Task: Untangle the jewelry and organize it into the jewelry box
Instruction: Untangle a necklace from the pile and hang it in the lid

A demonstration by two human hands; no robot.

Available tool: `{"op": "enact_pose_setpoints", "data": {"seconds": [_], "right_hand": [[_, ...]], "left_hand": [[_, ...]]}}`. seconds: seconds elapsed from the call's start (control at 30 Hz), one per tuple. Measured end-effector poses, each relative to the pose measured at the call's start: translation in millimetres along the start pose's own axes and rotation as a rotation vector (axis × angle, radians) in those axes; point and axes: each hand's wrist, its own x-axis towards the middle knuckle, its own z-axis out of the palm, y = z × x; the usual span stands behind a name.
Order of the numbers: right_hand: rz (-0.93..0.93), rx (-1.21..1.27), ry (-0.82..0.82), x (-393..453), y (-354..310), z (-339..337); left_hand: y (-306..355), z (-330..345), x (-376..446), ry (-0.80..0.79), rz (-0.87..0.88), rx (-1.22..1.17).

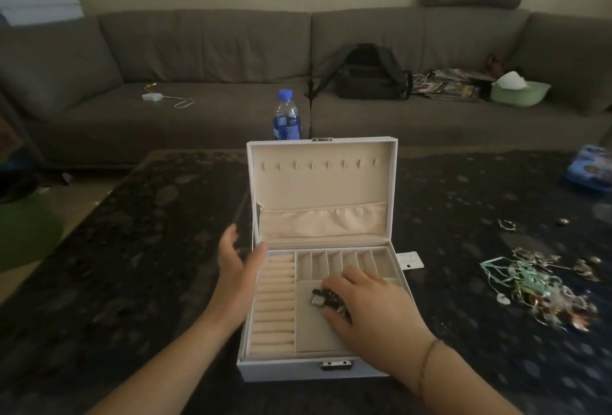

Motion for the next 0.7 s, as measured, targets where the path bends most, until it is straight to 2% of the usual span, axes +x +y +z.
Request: {"op": "enact_pose_setpoints", "data": {"seconds": [0.07,0.13,0.17,0.23,0.33,0.47,0.53,0.6,0.7], "right_hand": [[-0.041,-0.014,0.06,1,6,6],[-0.058,-0.058,0.107,4,12,11],[-0.055,-0.054,0.114,5,15,12],[-0.026,0.019,0.135,5,21,10],[0.122,0.387,0.168,-3,32,-13],[0.319,0.782,0.281,-29,62,-59],[0.385,0.82,0.266,-48,83,-73],[0.442,0.75,0.26,-70,104,-74],[0.512,0.705,0.173,-101,126,-65]], "left_hand": [[6,-8,-31,0.069,0.331,0.237],[12,-16,-50,0.002,0.772,0.481],[15,-16,-58,-0.06,0.932,0.595],[22,-9,-70,-0.198,1.081,0.752],[31,11,-83,-0.304,1.09,0.826],[48,37,-93,-0.366,1.059,0.678],[56,52,-101,-0.392,1.046,0.617],[61,70,-110,-0.412,1.06,0.578],[61,94,-120,-0.466,1.026,0.63]]}}
